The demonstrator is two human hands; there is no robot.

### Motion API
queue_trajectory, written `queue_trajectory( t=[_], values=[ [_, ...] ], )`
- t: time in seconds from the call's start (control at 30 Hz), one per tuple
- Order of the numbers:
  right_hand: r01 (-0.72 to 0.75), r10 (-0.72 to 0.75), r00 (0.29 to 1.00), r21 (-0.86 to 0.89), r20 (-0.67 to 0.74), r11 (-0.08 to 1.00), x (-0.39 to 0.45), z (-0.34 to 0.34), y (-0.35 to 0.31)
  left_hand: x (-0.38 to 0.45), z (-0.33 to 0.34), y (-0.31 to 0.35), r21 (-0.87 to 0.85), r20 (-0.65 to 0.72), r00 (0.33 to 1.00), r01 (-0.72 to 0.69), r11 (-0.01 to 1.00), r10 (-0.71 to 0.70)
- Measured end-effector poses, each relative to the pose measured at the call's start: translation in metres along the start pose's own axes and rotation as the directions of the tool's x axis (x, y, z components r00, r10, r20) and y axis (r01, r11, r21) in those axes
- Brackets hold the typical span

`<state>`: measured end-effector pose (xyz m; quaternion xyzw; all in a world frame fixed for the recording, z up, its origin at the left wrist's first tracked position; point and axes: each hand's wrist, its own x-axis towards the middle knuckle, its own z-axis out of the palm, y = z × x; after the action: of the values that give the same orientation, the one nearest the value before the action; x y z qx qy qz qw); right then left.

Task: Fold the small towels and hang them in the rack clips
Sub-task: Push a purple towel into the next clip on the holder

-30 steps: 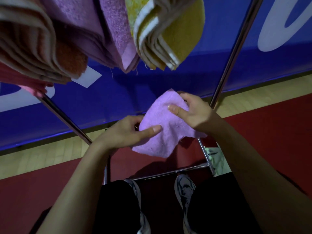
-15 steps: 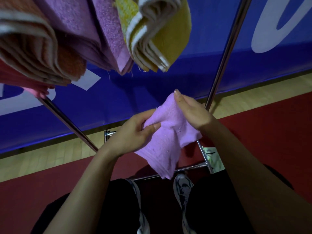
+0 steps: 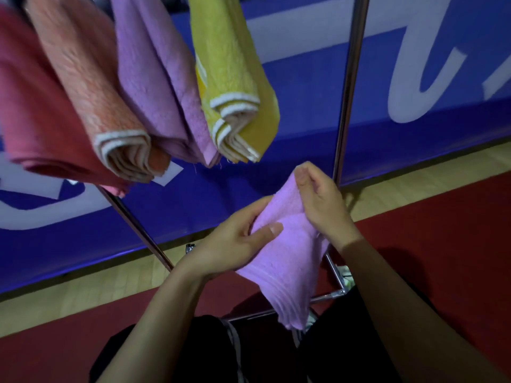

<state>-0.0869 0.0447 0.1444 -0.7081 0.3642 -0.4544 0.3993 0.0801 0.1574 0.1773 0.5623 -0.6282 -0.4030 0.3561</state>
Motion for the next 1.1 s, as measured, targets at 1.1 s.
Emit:
queue_trajectory(
  t=[1.1],
  values=[
    [0.178, -0.179, 0.984, -0.058, -0.015, 0.982, 0.098, -0.085, -0.2, 0.025, -0.012, 0.187, 0.431, -0.447, 0.809, -0.179, 0.885, 0.381]
  ],
)
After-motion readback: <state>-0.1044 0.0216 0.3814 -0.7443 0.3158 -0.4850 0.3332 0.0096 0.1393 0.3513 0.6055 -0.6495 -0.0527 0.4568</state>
